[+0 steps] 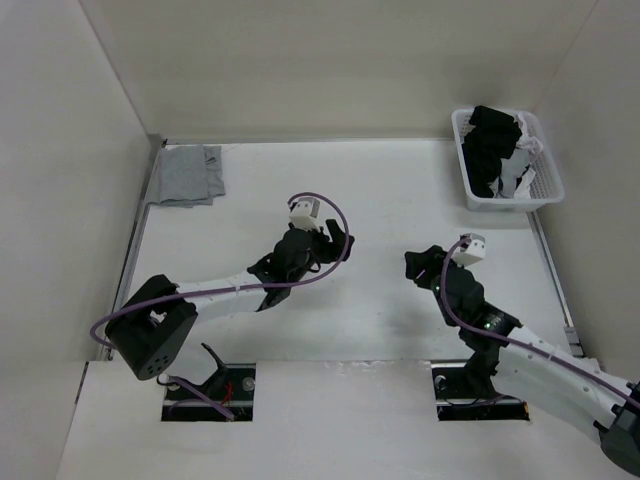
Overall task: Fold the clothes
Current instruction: Grab the tank top from the pile
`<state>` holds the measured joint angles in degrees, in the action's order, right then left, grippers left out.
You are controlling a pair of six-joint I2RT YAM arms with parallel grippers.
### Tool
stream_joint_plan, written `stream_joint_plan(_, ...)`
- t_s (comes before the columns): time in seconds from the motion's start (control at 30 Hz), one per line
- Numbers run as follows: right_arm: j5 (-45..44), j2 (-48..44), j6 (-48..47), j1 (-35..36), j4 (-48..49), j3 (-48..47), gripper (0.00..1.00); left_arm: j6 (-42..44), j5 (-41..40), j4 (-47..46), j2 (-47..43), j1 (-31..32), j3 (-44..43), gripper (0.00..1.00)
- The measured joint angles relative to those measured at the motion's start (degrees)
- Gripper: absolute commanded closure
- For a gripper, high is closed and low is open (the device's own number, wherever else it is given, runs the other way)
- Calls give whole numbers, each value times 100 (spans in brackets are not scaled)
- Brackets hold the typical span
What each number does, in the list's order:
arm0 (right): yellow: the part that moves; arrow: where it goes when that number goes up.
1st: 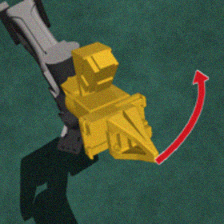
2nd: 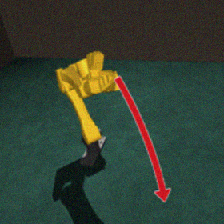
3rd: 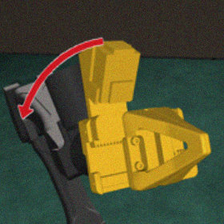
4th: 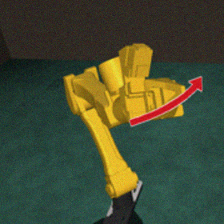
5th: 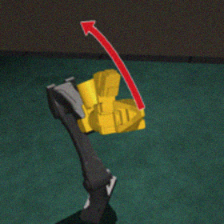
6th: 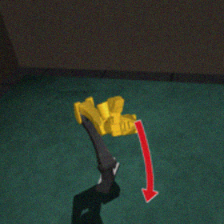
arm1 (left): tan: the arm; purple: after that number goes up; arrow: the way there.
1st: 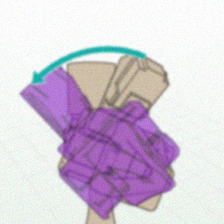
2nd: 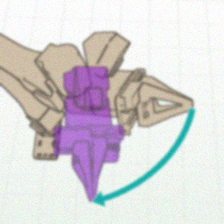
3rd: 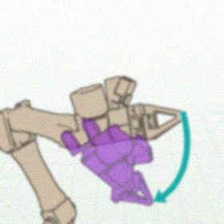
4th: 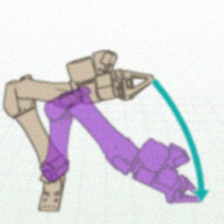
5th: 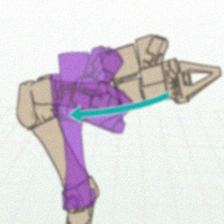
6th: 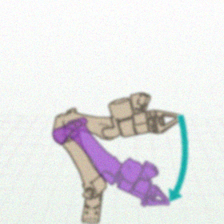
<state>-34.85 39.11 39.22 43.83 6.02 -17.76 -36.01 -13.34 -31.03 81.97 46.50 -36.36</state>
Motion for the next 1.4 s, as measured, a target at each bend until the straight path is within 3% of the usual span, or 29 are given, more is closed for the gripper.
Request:
stream_joint_plan(0.17,-35,-219,4,-50,-264,-74,48,4,-13,4,0,-37,0,31)
stream_joint_plan(0.3,-35,-181,11,-188,-372,-140,91,17,-15,-4,0,-31,0,34)
stream_joint_plan(0.4,-31,120,-103,-586,-549,-520,99,37,-13,-68,-2,-28,13,47)
stream_joint_plan(0.47,39,426,-236,-1064,-629,-944,98,87,-15,-225,-11,-20,83,54)
stream_joint_plan(0.57,278,1390,-511,-2391,-590,-2133,92,184,-9,-374,-61,68,219,73)
stream_joint_plan(0.6,363,1679,-581,-2719,-498,-2441,91,240,-9,-426,-101,118,275,75)
stream_joint_plan(0.7,533,2658,-691,-3832,-162,-3318,86,334,-7,-522,-186,195,378,73)
stream_joint_plan(0.77,693,3606,-678,-4612,-72,-4098,80,387,9,-601,-188,229,382,60)
stream_joint_plan(0.87,1016,4892,-704,-5219,-293,-5364,57,426,17,-658,-184,260,382,52)
stream_joint_plan(0.93,1309,5759,-723,-5480,-376,-6264,48,426,28,-686,-184,271,382,49)
stream_joint_plan(1.03,1858,6669,-734,-5702,-719,-7224,45,420,35,-721,-181,269,382,48)
stream_joint_plan(1.23,2977,8177,-691,-5829,-1172,-8524,50,413,35,-857,70,267,382,48)
stream_joint_plan(1.4,3401,8789,-686,-5724,-1392,-8918,54,391,101,-872,348,264,382,48)
